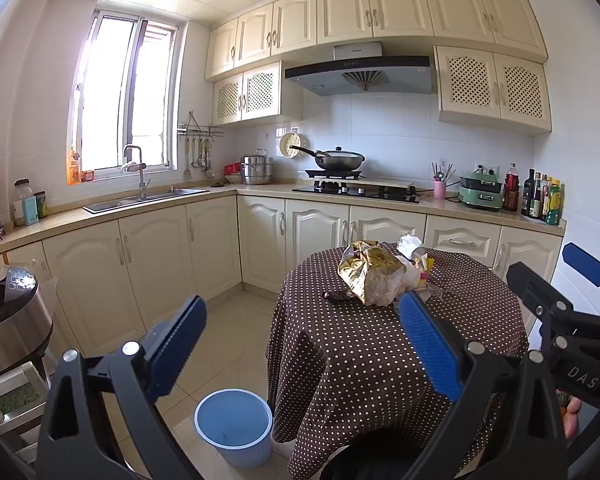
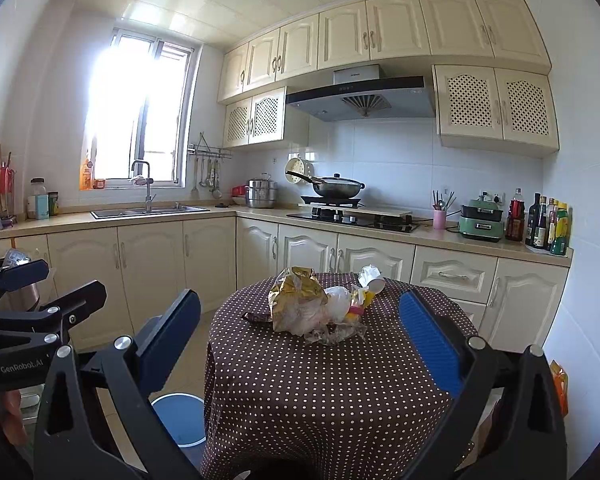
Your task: Collect trash
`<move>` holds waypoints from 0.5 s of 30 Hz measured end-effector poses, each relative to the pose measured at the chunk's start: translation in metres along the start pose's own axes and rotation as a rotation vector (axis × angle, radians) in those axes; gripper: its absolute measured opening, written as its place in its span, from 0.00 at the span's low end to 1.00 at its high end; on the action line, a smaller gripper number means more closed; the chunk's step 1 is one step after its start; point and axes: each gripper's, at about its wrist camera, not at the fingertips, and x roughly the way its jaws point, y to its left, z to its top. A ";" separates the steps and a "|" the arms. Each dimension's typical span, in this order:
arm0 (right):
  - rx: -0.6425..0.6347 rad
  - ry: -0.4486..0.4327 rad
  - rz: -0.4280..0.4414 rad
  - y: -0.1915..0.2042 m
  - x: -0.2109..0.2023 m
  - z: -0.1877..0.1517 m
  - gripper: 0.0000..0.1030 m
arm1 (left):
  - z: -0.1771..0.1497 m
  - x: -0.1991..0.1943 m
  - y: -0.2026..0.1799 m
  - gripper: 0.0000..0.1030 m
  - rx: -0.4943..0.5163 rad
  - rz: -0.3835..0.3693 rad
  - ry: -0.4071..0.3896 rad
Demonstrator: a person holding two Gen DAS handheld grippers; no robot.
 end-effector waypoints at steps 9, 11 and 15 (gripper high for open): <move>0.002 0.002 0.000 -0.001 0.000 -0.001 0.93 | 0.000 0.000 -0.001 0.93 0.000 -0.001 0.001; 0.002 0.004 -0.001 -0.001 0.001 -0.001 0.93 | 0.000 0.000 -0.001 0.93 0.000 0.000 0.000; 0.003 0.007 -0.003 -0.001 0.000 -0.002 0.93 | 0.001 -0.001 -0.002 0.92 0.000 0.000 0.000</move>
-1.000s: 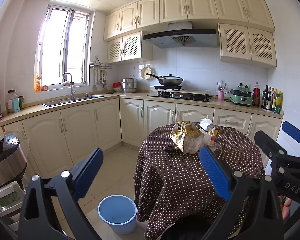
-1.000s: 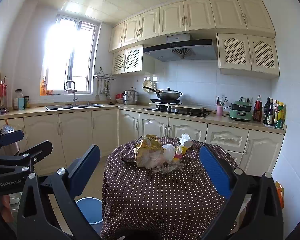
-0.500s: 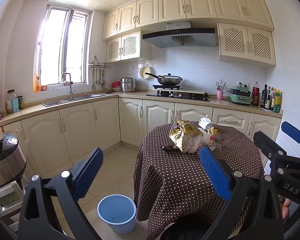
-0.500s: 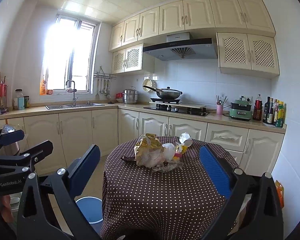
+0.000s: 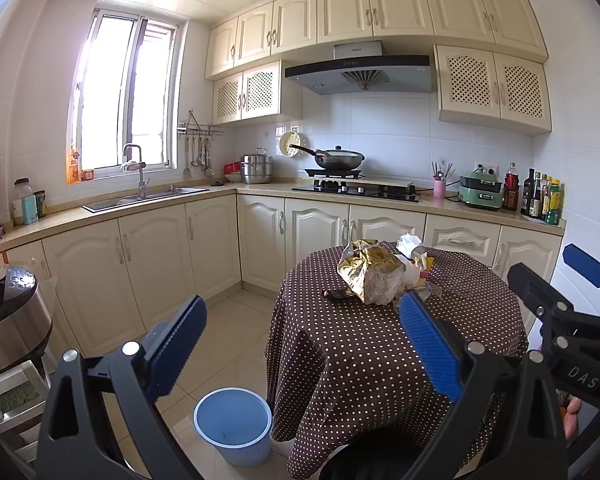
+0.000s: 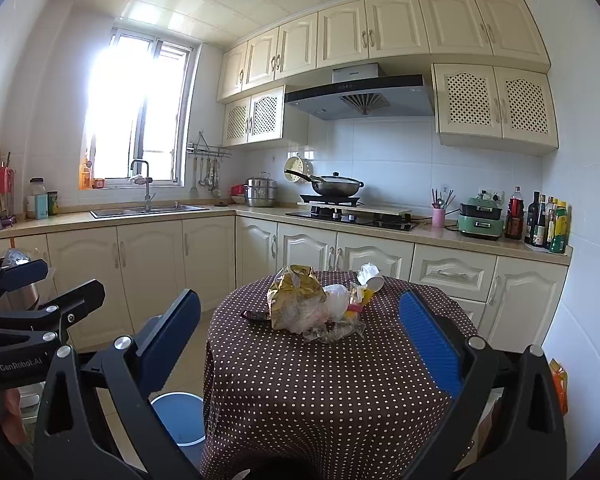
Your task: Collect trash
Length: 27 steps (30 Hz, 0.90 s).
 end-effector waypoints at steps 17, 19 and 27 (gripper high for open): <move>0.000 0.005 0.002 -0.001 0.001 -0.002 0.93 | -0.001 0.001 -0.002 0.92 -0.001 0.002 0.005; 0.001 0.007 0.003 -0.002 0.001 -0.003 0.93 | -0.002 0.001 -0.002 0.92 -0.003 0.001 0.007; 0.001 0.013 0.004 -0.002 0.003 -0.002 0.93 | -0.003 0.001 -0.001 0.92 -0.002 0.000 0.010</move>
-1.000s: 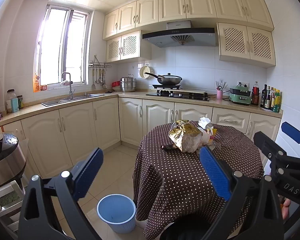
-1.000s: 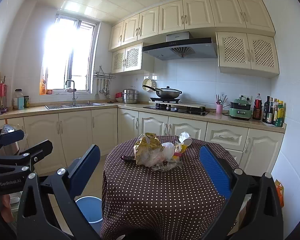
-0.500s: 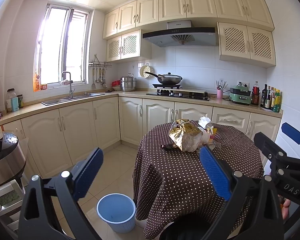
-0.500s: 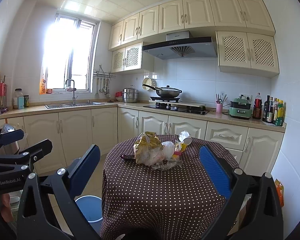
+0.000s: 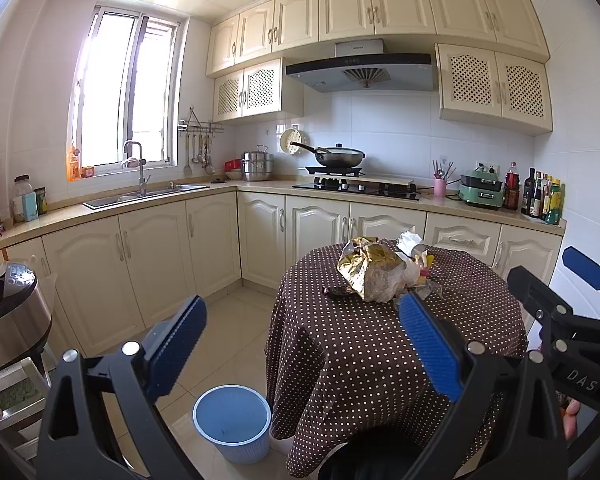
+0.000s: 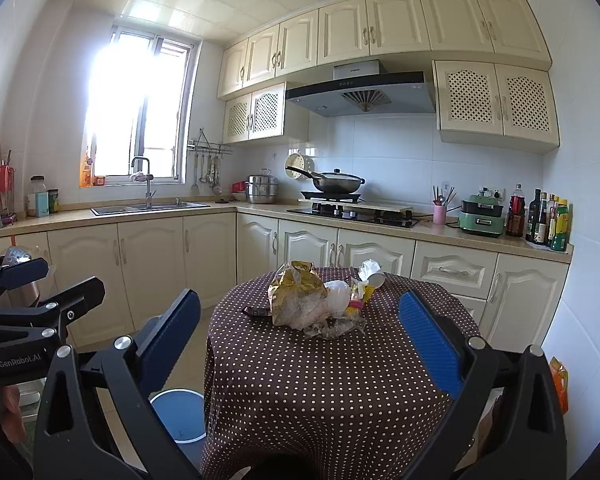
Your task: Collect trash
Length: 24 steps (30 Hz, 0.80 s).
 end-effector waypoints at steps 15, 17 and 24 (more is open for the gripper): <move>-0.001 0.010 0.011 0.003 0.004 0.001 0.93 | 0.000 0.000 0.003 0.92 0.000 0.001 0.003; -0.001 0.010 0.013 0.003 0.004 0.002 0.93 | 0.000 0.000 0.003 0.92 0.000 0.001 0.003; -0.003 0.013 0.015 0.006 0.005 0.002 0.93 | 0.000 0.001 0.003 0.92 0.002 0.000 0.007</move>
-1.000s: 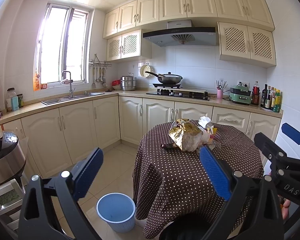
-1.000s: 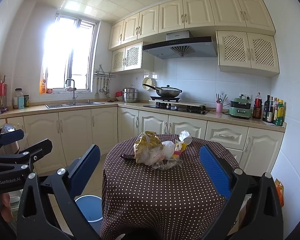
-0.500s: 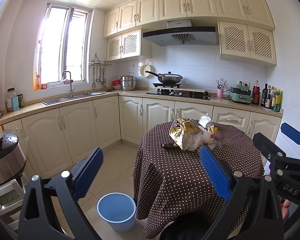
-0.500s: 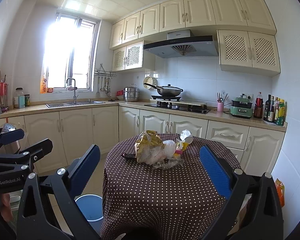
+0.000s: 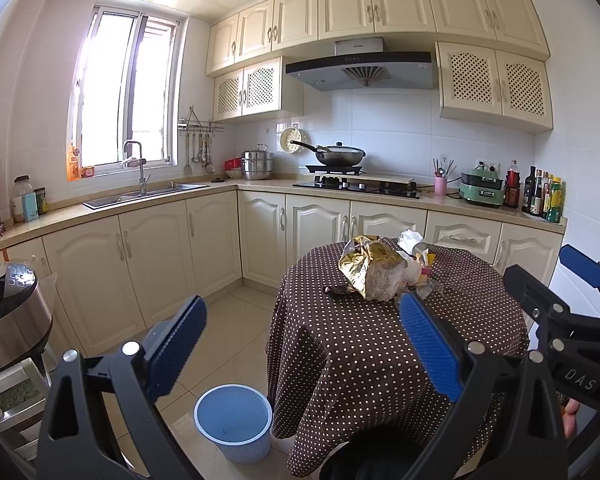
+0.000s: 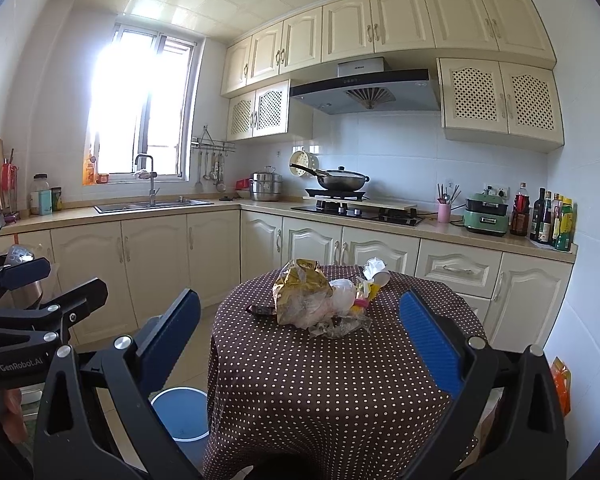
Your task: Collect trash
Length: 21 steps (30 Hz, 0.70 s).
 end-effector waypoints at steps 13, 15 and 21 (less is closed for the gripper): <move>0.011 0.023 0.010 -0.003 0.008 -0.002 0.93 | -0.001 0.005 0.003 0.92 -0.003 0.004 0.017; 0.011 0.030 0.009 -0.004 0.011 -0.003 0.93 | -0.002 0.007 0.004 0.92 -0.002 0.004 0.022; 0.035 0.064 0.002 -0.014 0.033 -0.011 0.93 | -0.009 0.032 0.010 0.92 -0.002 0.005 0.079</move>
